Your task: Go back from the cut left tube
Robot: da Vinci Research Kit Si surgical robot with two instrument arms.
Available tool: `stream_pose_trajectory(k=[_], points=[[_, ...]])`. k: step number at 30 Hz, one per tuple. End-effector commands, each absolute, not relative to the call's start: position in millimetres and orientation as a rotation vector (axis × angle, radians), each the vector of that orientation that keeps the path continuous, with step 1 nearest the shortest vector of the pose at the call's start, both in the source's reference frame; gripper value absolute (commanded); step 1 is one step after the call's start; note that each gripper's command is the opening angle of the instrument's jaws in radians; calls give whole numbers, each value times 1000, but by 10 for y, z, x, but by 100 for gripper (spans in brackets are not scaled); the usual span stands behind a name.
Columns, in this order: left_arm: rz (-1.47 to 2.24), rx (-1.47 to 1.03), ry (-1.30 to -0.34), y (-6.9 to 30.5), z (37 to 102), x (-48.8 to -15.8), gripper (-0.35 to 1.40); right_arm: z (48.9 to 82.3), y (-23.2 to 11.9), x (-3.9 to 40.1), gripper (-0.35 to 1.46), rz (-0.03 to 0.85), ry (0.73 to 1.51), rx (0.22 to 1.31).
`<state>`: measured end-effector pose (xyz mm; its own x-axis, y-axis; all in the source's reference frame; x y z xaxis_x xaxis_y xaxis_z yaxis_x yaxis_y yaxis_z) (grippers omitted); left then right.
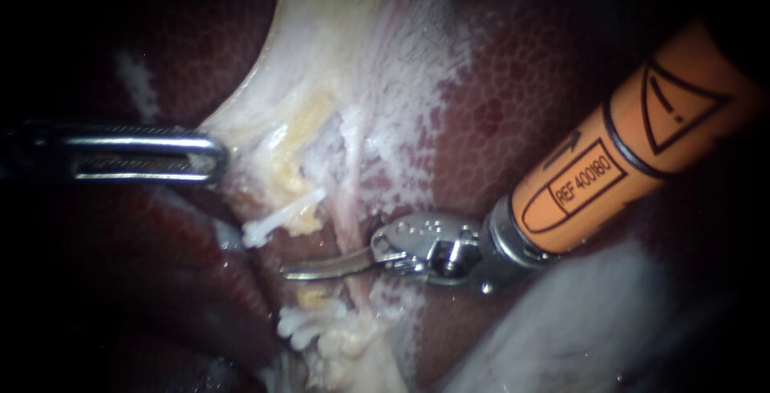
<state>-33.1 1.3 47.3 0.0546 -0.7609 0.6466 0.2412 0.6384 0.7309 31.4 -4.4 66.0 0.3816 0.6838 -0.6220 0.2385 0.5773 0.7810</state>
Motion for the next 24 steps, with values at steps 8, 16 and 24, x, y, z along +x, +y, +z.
stream_pose_trajectory(k=[8, 16, 24], points=[[-811, 496, -1305, 13, 474, -331, -35, 658, -44, 314, -35, 325, 1188, 969], [-811, 496, -1305, 13, 474, -331, -35, 656, -45, 313, -21, 323, 1196, 963], [-811, 496, -1305, 13, 474, -331, -35, 656, -44, 314, 17, 338, 1208, 964]])
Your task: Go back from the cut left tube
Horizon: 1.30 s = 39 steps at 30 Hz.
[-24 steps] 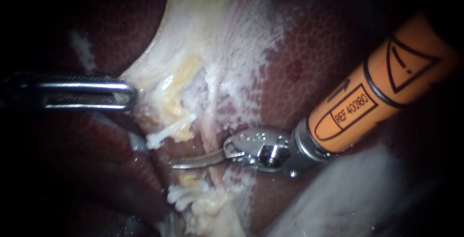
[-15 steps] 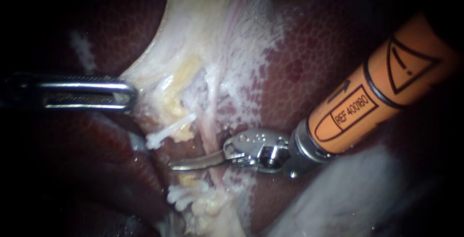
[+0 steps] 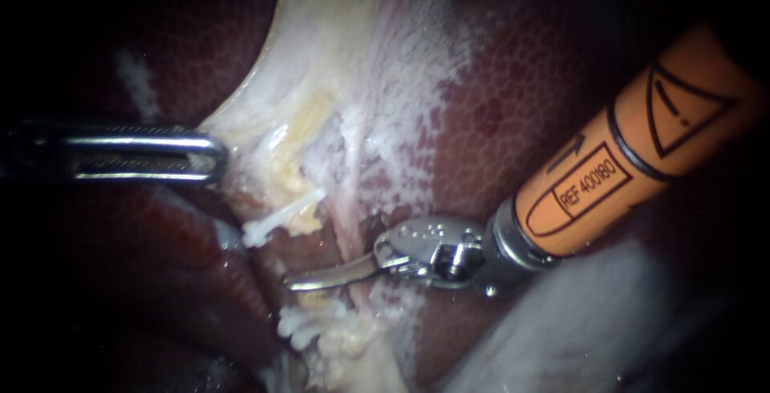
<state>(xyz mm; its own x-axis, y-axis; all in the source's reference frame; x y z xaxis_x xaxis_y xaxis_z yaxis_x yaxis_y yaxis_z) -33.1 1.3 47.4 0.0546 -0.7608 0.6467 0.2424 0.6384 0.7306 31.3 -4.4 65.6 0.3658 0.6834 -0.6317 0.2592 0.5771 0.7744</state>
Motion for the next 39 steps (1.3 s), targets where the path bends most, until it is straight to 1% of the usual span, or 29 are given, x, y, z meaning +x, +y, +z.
stream_pose_trajectory(k=[1, 3, 6, 8, 13, 17, 26, 28, 30, 32, 35, 38, 39], points=[[-811, 496, -1305, 13, 474, -331, -35, 656, -44, 314, 21, 333, 1210, 960], [-811, 496, -1305, 13, 474, -331, -35, 656, -44, 315, 26, 329, 1213, 957], [-811, 496, -1305, 13, 474, -331, -35, 656, -44, 316, 46, 327, 1221, 942], [-811, 496, -1305, 13, 474, -331, -35, 656, -44, 316, 54, 322, 1223, 938], [-811, 496, -1305, 13, 474, -331, -35, 655, -44, 317, 57, 314, 1231, 930], [-811, 496, -1305, 13, 474, -331, -35, 655, -44, 318, 69, 306, 1239, 923], [-810, 496, -1305, 13, 475, -331, -35, 654, -44, 314, 69, 299, 1242, 921], [-810, 496, -1305, 13, 475, -330, -35, 653, -43, 309, 73, 292, 1247, 910], [-810, 496, -1305, 13, 476, -330, -35, 652, -42, 301, 88, 297, 1251, 886], [-810, 496, -1305, 13, 476, -330, -35, 649, -39, 293, 91, 300, 1255, 866], [-809, 496, -1306, 14, 478, -330, -35, 642, -29, 279, 91, 304, 1260, 845], [-809, 495, -1306, 13, 479, -329, -35, 634, -17, 259, 101, 316, 1267, 789], [-808, 495, -1306, 13, 480, -329, -35, 632, -13, 253, 101, 313, 1270, 769]])
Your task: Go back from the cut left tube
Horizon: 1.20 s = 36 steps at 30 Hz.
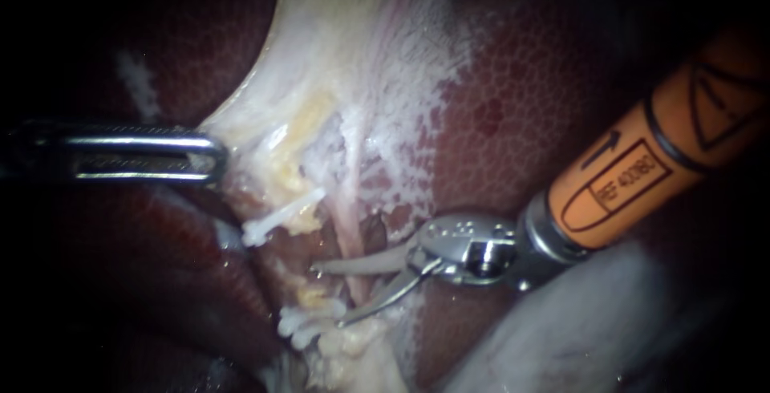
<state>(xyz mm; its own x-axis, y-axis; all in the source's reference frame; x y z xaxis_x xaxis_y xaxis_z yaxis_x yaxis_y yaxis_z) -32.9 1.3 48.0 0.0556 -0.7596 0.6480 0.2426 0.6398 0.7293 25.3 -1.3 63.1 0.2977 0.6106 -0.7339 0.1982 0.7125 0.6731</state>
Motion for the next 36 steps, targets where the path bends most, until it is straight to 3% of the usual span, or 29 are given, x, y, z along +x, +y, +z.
stream_pose_trajectory(k=[1, 6, 14, 22, 36], points=[[-808, 495, -1306, 13, 481, -329, -35, 630, -9, 247, 103, 313, 1272, 758], [-807, 494, -1306, 14, 486, -329, -35, 622, 9, 220, 101, 291, 1285, 670], [-807, 493, -1306, 13, 488, -329, -35, 622, 19, 200, 136, 261, 1278, 475], [-807, 493, -1306, 13, 489, -330, -35, 611, 34, 179, 143, 236, 1251, 336], [-806, 492, -1306, 13, 493, -331, -35, 596, 39, 166, 143, 216, 1234, 275]])
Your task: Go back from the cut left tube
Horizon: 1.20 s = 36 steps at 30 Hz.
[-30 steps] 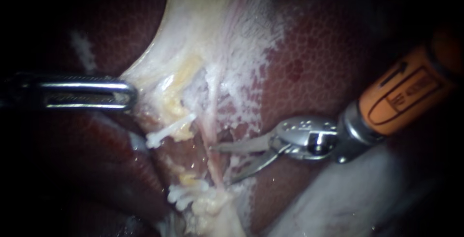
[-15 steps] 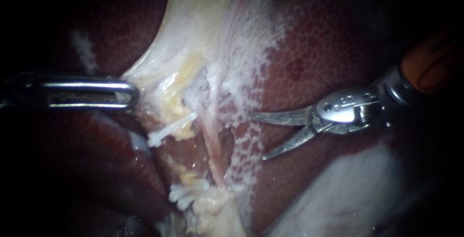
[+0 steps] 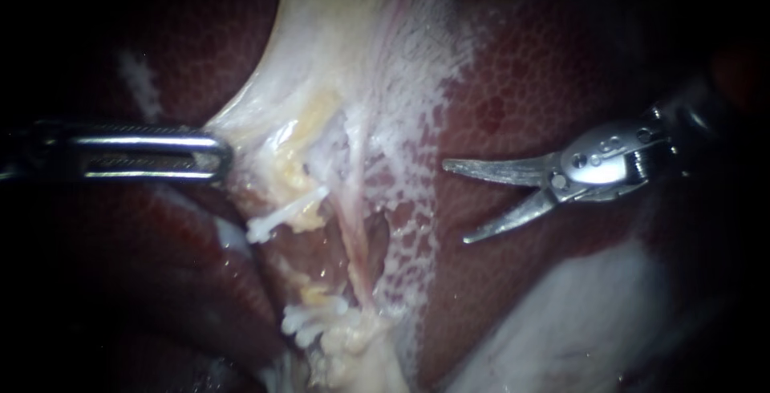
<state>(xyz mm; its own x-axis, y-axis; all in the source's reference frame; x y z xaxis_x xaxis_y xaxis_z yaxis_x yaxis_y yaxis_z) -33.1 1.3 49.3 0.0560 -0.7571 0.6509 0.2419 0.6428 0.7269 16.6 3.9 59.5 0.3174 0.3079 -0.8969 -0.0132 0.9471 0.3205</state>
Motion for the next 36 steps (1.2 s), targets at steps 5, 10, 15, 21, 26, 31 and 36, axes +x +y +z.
stream_pose_trajectory(k=[5, 10, 15, 21, 26, 31, 36], points=[[-806, 491, -1306, 13, 494, -331, -35, 595, 40, 163, 145, 205, 1235, 269], [-806, 490, -1306, 13, 494, -332, -35, 594, 42, 159, 145, 200, 1236, 267], [-806, 490, -1306, 13, 496, -333, -35, 594, 42, 158, 145, 200, 1236, 267], [-805, 485, -1306, 14, 508, -336, -35, 594, 42, 158, 145, 200, 1236, 267], [-798, 476, -1294, 12, 538, -343, -35, 594, 42, 156, 145, 199, 1236, 267], [-808, 475, -1273, 9, 562, -353, -35, 595, 42, 153, 145, 198, 1236, 268], [-801, 485, -1264, 5, 573, -368, -35, 595, 42, 152, 143, 198, 1237, 268]])
